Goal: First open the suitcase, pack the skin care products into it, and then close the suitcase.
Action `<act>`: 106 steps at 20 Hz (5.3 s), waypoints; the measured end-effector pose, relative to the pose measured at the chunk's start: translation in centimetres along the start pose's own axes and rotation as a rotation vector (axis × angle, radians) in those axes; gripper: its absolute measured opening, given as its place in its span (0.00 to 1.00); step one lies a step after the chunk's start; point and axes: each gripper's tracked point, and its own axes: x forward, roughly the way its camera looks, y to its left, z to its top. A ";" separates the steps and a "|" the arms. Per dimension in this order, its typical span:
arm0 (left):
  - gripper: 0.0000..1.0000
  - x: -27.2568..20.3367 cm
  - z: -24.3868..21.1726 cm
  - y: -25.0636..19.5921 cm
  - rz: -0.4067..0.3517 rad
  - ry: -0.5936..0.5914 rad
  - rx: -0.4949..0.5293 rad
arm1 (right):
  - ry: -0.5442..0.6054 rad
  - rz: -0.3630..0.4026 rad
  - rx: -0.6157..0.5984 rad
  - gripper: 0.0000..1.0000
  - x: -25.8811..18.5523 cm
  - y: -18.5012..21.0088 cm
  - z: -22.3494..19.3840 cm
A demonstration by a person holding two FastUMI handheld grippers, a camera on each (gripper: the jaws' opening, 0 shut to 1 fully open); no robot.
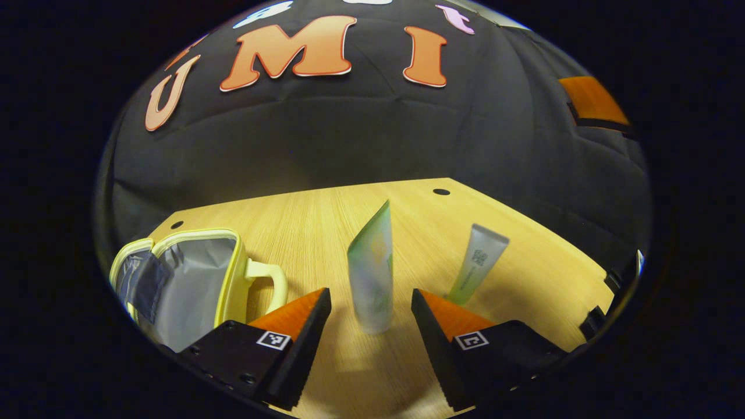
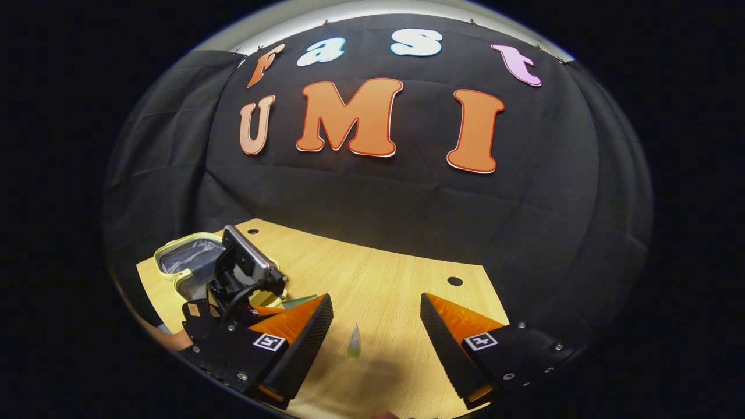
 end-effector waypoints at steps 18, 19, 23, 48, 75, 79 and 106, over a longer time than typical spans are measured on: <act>0.44 -8.7 8.6 6.3 0.140 -0.044 0.011 | 0.314 0.149 0.036 0.86 7.8 3.4 -15.7; 0.46 -10.2 9.1 7.2 0.169 -0.053 0.013 | 0.318 0.165 0.043 0.83 8.0 3.7 -15.9; 0.44 -14.2 8.7 10.6 0.279 -0.044 0.013 | 0.366 0.166 0.037 0.47 10.1 4.5 -18.2; 0.44 -24.8 10.5 22.0 0.343 -0.048 -0.105 | 0.087 0.280 0.043 0.32 0.8 11.7 2.6; 0.45 -7.8 -6.9 26.5 0.005 0.675 -0.204 | 0.291 -0.036 0.158 0.32 4.7 22.3 -1.1; 0.45 -7.0 -7.5 27.8 0.048 0.698 -0.251 | 0.336 0.016 0.147 0.32 6.6 24.2 -1.7; 0.83 -30.4 -2.9 58.9 0.482 0.246 -0.551 | 0.663 0.162 0.152 0.37 15.3 32.8 -11.2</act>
